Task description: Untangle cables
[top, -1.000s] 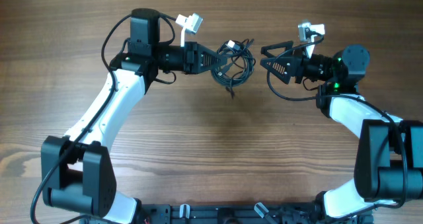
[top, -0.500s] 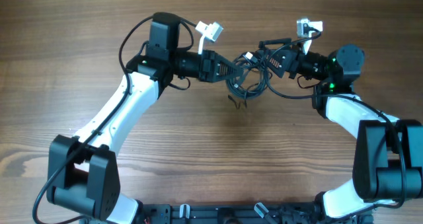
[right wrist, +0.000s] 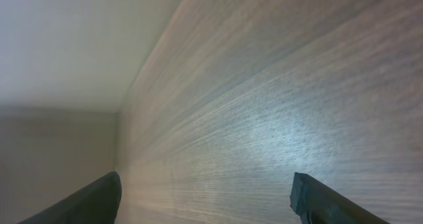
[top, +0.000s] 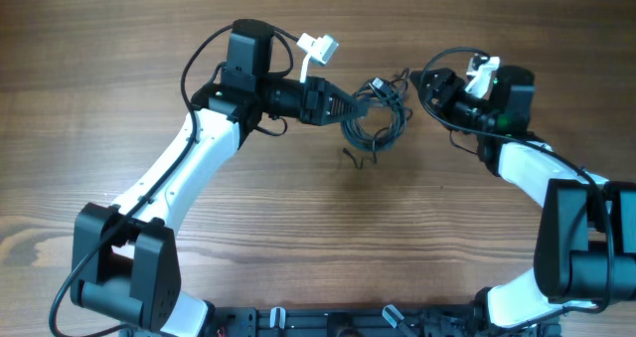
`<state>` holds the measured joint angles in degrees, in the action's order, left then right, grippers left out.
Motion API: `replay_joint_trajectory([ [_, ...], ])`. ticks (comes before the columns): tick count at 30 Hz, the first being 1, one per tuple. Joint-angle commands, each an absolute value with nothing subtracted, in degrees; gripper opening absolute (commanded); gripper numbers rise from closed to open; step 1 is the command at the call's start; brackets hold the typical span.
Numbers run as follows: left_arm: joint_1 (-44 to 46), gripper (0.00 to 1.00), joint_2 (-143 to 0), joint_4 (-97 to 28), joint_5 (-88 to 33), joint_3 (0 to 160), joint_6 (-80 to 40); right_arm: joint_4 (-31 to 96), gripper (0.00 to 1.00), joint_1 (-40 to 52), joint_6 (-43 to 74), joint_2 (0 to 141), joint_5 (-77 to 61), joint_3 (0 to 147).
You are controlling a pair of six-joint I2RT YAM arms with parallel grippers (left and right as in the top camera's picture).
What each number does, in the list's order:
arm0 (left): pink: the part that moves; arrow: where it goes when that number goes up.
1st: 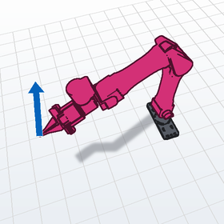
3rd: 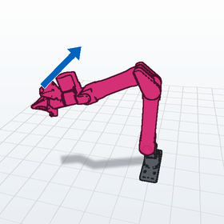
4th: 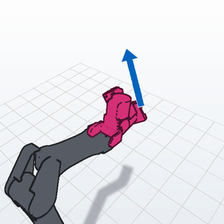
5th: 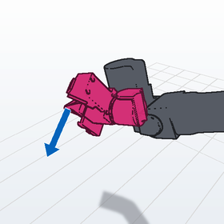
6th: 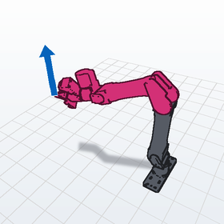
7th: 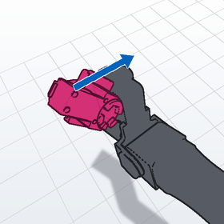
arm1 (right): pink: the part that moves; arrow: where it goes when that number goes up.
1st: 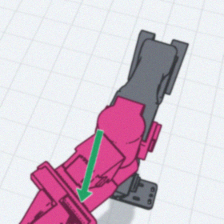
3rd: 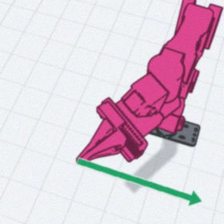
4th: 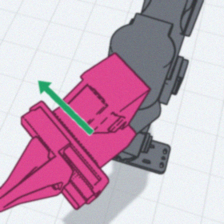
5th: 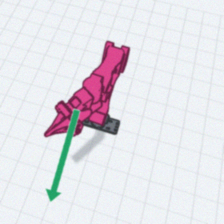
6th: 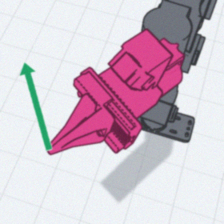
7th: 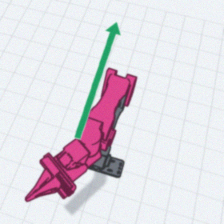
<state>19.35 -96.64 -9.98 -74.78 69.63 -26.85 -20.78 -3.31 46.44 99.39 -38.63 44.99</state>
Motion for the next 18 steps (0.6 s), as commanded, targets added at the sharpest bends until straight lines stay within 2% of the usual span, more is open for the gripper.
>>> replay_joint_trajectory([
  [1, 17.6, 0.04, -95.3, -9.6, -70.5, 70.2, -26.2, -20.2, 0.85, -6.5, 34.5, 99.5, -52.6, 45.1],
  [5, 16.3, 0.04, -95.3, -9.6, -67.3, 70.2, -26.2, -24.4, 0.82, -9.5, 26.2, 99.5, -83.4, 45.1],
  [7, 16.3, 0.04, -95.3, -9.6, -65.2, 70.2, -26.1, -30.0, 0.81, -8.6, 27.6, 99.5, -91.0, 45.1],
  [9, 16.6, 0.04, -95.3, -9.6, -64.6, 70.2, -26.1, -35.9, 0.8, -6.5, 30.5, 99.5, -92.2, 45.1],
  [12, 16.6, 0.04, -95.3, -11.0, -64.6, 70.2, -26.1, -52.3, 0.75, -4.5, 39.3, 99.5, -91.1, 45.1],
  [15, 16.6, 0.04, -95.4, -11.2, -64.7, 70.2, -26.2, -65.1, 0.74, -3.3, 44.5, 99.5, -88.7, 45.1],
  [18, 16.6, 0.04, -95.4, -11.2, -66.4, 70.2, -26.2, -66.9, 0.75, -2.3, 44.9, 99.5, -84.2, 45.1],
])
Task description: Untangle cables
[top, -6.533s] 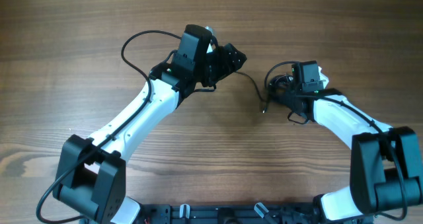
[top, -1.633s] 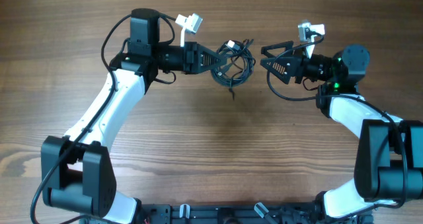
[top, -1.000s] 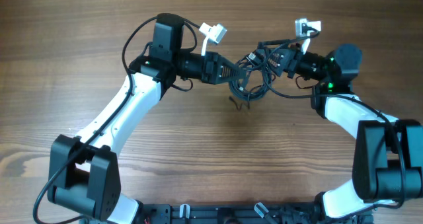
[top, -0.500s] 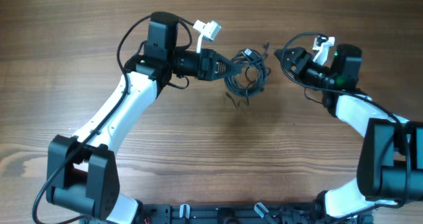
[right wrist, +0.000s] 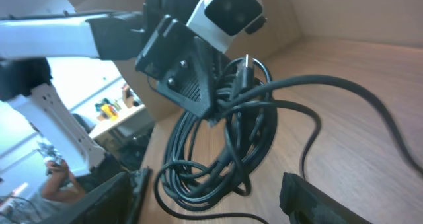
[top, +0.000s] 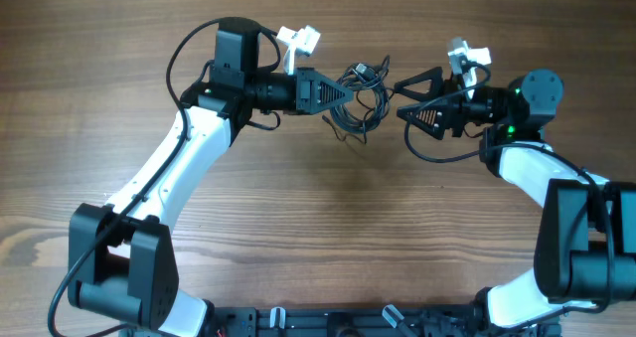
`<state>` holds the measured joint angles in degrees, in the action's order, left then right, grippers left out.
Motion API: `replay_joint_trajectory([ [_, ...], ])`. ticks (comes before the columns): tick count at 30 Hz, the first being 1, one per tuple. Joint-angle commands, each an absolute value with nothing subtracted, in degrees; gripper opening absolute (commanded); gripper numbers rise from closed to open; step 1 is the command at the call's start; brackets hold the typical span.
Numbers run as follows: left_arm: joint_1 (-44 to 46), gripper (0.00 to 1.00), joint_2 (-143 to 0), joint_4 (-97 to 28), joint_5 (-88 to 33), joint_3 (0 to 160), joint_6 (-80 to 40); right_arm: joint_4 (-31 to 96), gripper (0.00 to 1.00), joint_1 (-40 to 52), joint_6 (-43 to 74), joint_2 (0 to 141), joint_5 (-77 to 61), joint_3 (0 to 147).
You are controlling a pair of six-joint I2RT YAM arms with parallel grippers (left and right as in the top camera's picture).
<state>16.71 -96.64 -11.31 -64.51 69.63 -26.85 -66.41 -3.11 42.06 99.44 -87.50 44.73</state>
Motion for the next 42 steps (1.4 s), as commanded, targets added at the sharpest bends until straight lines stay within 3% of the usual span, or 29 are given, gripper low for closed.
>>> replay_joint_trajectory([
  [1, 16.6, 0.04, -95.4, -11.2, -66.9, 70.2, -26.2, -66.8, 0.74, -2.2, 44.1, 99.5, -83.6, 45.1],
  [3, 16.6, 0.04, -95.4, -11.2, -67.5, 70.2, -26.2, -66.8, 0.69, -2.0, 43.5, 99.5, -83.4, 45.1],
  [6, 16.7, 0.04, -95.4, -11.2, -67.5, 70.2, -26.2, -66.4, 0.49, -1.5, 43.7, 99.5, -83.8, 45.1],
  [9, 16.7, 0.04, -95.4, -11.2, -67.5, 70.2, -26.2, -65.3, 0.45, 0.5, 43.4, 99.5, -83.4, 45.1],
  [13, 16.6, 0.04, -95.4, -11.2, -67.5, 70.2, -27.5, -63.1, 0.13, 1.6, 41.3, 99.5, -81.6, 45.1],
  [15, 16.6, 0.04, -95.4, -11.2, -67.7, 70.2, -27.5, -58.3, 0.04, 0.8, 39.5, 99.5, -79.7, 45.1],
  [18, 15.8, 0.04, -95.4, -11.1, -69.6, 70.2, -27.4, -46.5, 0.05, -1.5, 36.1, 99.5, -72.8, 45.1],
  [21, 13.5, 0.04, -95.4, -11.1, -72.9, 70.2, -27.5, -26.8, 0.04, -6.2, 33.0, 99.5, -53.3, 45.1],
  [27, 12.4, 0.04, -95.4, -10.8, -72.8, 70.2, -27.4, -10.8, 0.04, -8.7, 33.0, 99.5, -32.5, 45.1],
  [29, 12.4, 0.04, -95.4, -10.3, -72.8, 70.2, -27.4, -9.7, 0.16, -8.6, 32.1, 99.5, -36.6, 45.1],
  [32, 12.4, 0.04, -95.4, -8.4, -72.9, 70.2, -24.7, -12.7, 0.36, -8.5, 19.9, 99.5, -60.0, 45.1],
  [33, 12.6, 0.04, -95.4, -8.3, -72.9, 70.2, -20.5, -13.3, 0.46, -8.2, 15.4, 99.5, -69.3, 45.1],
  [36, 13.1, 0.04, -95.4, -8.3, -73.0, 70.2, -5.9, -13.3, 0.67, -7.6, 12.0, 99.5, -78.6, 45.1],
  [38, 13.8, 0.04, -95.4, -8.3, -72.5, 70.2, 1.9, -13.3, 0.71, -6.6, 10.9, 99.5, -81.2, 45.1],
  [42, 14.9, 0.04, -95.4, -8.3, -65.2, 70.2, 2.8, -13.3, 0.81, -2.1, 5.8, 99.5, -82.5, 45.1],
])
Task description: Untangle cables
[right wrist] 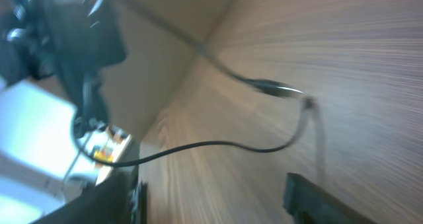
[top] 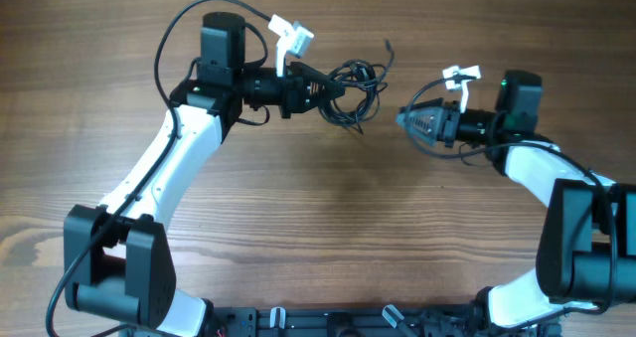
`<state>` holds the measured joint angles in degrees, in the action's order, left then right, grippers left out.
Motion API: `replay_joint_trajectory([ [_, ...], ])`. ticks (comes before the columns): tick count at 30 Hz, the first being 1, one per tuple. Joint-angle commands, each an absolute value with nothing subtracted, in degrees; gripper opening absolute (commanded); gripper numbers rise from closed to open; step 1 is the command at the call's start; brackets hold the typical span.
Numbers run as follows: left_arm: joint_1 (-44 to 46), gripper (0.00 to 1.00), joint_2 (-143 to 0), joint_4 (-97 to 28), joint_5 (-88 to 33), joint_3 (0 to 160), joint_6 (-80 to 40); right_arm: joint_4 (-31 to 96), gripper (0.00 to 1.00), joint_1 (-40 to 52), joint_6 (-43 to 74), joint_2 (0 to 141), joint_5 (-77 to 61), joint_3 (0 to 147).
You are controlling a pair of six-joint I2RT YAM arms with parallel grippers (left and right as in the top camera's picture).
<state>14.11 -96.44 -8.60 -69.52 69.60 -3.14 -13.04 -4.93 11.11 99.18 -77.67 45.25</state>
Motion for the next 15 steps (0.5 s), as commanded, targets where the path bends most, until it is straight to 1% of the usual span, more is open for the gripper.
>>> replay_joint_trajectory([
  [1, 15.0, 0.04, -95.4, -8.3, -64.8, 70.2, 2.8, -13.3, 0.82, -0.8, 5.0, 99.5, -82.3, 45.1],
  [4, 15.0, 0.04, -95.4, -7.9, -64.8, 70.2, 0.5, -13.6, 0.82, 3.1, 3.0, 99.5, -79.3, 45.1],
  [7, 15.0, 0.04, -95.4, -5.3, -64.8, 70.2, -10.1, -16.1, 0.82, 6.5, 3.7, 99.5, -69.2, 45.1],
  [9, 15.0, 0.04, -95.4, -4.0, -64.8, 70.2, -17.2, -20.4, 0.82, 8.0, 7.2, 99.5, -64.2, 45.1],
  [11, 15.0, 0.04, -95.4, -3.8, -64.8, 70.2, -22.9, -24.8, 0.73, 8.4, 10.9, 99.5, -60.5, 45.1],
  [13, 15.0, 0.04, -95.4, -3.8, -64.6, 70.2, -26.5, -26.4, 0.71, 7.3, 16.8, 99.5, -54.3, 45.1],
  [15, 15.0, 0.04, -95.4, -3.8, -63.0, 70.2, -29.4, -27.5, 0.7, 5.0, 22.0, 99.5, -56.0, 45.1],
])
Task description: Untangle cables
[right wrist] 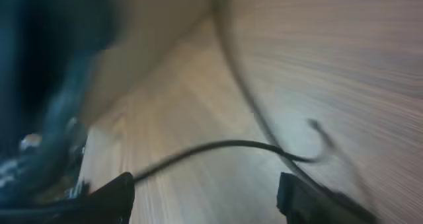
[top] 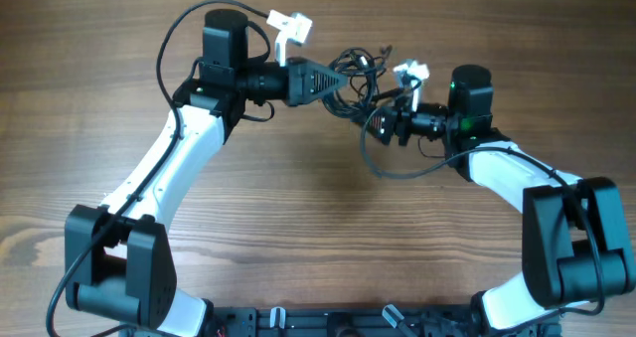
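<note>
A tangled bundle of black cables [top: 356,74] sits at the far middle of the table, with my left gripper [top: 336,82] shut on its left side and pointing right. A loose loop [top: 397,170] trails from the bundle down toward the table. My right gripper [top: 380,126] points left just below and to the right of the bundle. In the blurred right wrist view, the right gripper [right wrist: 211,201] is open. One thin cable [right wrist: 218,147] crosses ahead of its fingers [right wrist: 109,196] without lying between them.
The wooden table [top: 298,238] carries nothing else. White tags [top: 290,24] stick up from both wrists. The left arm's own black wiring [top: 179,39] arcs above its wrist. Both arm bases stand at the near edge.
My right gripper has moved left, from well apart to just below the bundle's right side. The bundle has shifted slightly right in the left gripper, and a loop now trails lower.
First the left gripper held the bundle near the table's middle while the right gripper faced away. Then the open right gripper faced the bundle closely. Later the bundle was farther back and the right gripper stood apart. Now it is near again.
</note>
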`<state>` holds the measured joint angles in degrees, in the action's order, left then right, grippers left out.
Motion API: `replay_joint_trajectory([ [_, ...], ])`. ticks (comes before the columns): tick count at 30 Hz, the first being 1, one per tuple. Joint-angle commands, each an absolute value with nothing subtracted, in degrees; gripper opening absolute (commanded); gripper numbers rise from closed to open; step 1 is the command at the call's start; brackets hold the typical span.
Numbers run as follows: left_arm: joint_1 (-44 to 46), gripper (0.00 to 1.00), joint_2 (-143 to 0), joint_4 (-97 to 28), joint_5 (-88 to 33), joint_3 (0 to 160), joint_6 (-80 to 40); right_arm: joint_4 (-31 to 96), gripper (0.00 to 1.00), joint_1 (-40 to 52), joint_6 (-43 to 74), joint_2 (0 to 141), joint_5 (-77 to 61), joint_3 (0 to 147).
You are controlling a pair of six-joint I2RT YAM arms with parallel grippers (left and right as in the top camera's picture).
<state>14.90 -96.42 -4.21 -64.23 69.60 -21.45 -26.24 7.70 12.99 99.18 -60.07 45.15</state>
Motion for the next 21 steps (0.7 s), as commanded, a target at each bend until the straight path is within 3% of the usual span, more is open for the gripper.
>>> replay_joint_trajectory([
  [1, 15.0, 0.04, -95.4, -3.9, -61.6, 70.2, -30.9, -27.8, 0.69, 3.4, 24.1, 99.4, -58.3, 45.1],
  [8, 15.1, 0.04, -95.4, -4.1, -58.4, 70.2, -34.3, -31.4, 0.68, -2.9, 27.6, 99.1, -67.3, 45.1],
  [11, 15.6, 0.04, -95.4, -4.1, -58.4, 70.2, -37.6, -42.2, 0.68, -1.0, 32.2, 99.1, -68.3, 45.1],
  [14, 16.0, 0.04, -95.4, -4.4, -58.4, 70.2, -38.0, -47.2, 0.68, 0.2, 35.7, 99.1, -61.3, 45.1],
  [21, 17.9, 0.04, -95.4, -4.9, -58.4, 70.2, -38.0, -45.4, 0.68, 3.9, 36.0, 99.1, -45.0, 45.1],
])
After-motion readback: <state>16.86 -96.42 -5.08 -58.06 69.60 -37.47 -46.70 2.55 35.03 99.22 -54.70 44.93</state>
